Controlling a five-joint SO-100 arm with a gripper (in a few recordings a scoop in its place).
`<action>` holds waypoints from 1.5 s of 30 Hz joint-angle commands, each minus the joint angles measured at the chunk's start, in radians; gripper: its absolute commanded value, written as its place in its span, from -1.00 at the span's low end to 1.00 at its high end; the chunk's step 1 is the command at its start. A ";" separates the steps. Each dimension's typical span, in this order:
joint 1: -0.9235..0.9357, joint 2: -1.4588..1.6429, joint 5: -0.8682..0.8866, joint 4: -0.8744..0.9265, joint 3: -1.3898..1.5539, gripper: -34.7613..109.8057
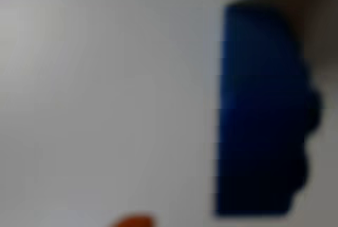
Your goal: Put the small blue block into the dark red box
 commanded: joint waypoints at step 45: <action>0.115 -0.040 -0.135 0.172 -0.156 -0.51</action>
